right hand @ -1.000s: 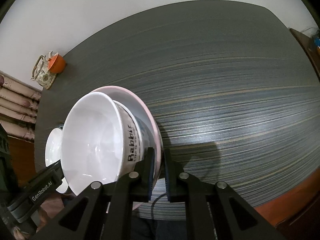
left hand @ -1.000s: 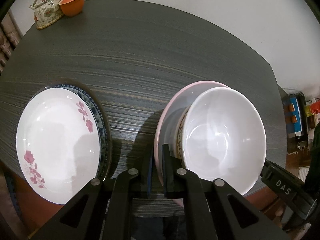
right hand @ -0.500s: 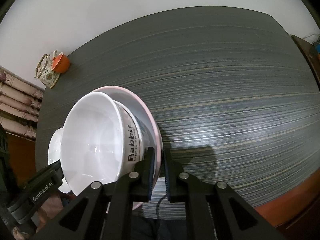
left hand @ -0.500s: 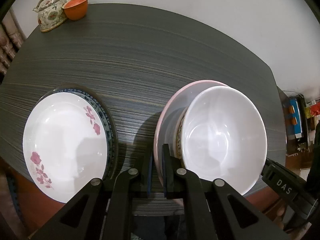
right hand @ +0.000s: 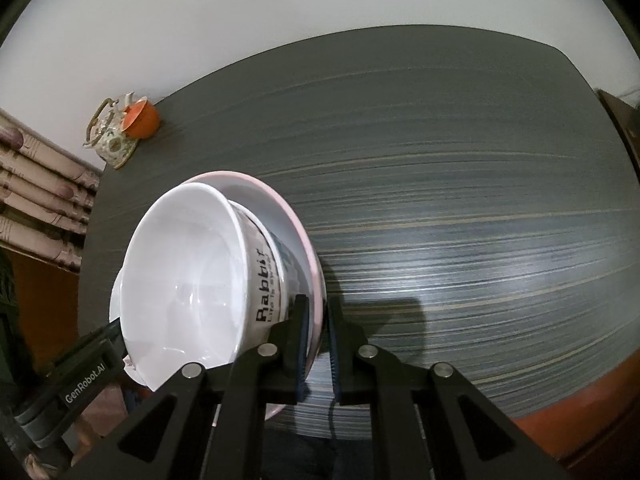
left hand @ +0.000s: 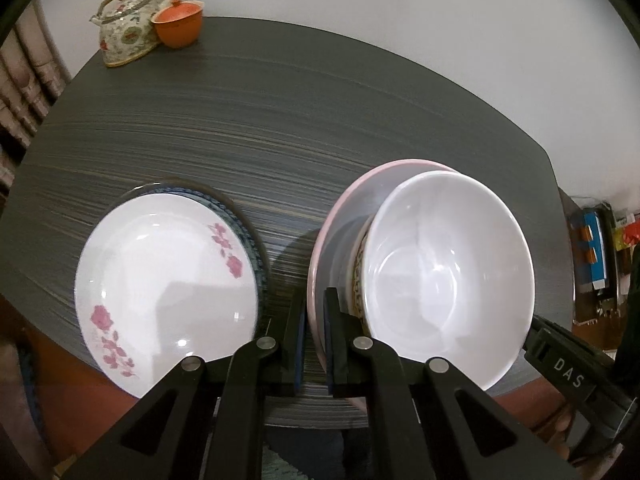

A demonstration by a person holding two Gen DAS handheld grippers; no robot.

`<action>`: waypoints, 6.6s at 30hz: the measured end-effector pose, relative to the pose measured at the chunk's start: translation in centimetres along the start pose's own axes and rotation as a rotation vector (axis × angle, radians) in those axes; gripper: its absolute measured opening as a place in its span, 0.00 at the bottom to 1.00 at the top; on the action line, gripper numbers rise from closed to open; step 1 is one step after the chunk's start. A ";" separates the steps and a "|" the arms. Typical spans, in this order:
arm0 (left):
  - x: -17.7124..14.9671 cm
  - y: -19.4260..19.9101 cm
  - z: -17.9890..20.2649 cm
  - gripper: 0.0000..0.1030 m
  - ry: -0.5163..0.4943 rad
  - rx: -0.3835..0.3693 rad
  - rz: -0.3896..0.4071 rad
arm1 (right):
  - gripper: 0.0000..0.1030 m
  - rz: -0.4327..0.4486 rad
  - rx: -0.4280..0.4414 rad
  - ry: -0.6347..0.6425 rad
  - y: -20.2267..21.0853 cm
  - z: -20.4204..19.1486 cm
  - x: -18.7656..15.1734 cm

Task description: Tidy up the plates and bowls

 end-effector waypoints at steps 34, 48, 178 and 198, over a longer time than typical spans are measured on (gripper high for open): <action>-1.5 4.5 -9.2 0.04 0.157 0.085 0.045 | 0.09 -0.063 0.052 0.173 0.8 -8.0 -1.9; -2.7 4.4 -13.0 0.04 0.209 0.100 0.044 | 0.09 -0.103 0.045 0.211 -0.5 -10.4 -3.2; -8.4 9.2 -11.0 0.85 0.103 0.332 0.279 | 0.81 -0.020 0.078 0.519 0.6 -11.7 -12.3; -8.2 9.0 -11.0 0.85 0.093 0.319 0.270 | 0.81 -0.025 0.087 0.524 0.9 -11.4 -12.0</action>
Point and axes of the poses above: each gripper's, at about its wrist camera, not at the fingertips, and y roughly against the way its jaws point, z to its right, x to its top, the point moved 4 cm from there along -y, roughly the way its jaws point, and after that the axes turned 5 degrees about -y, right-handed, at the moved point
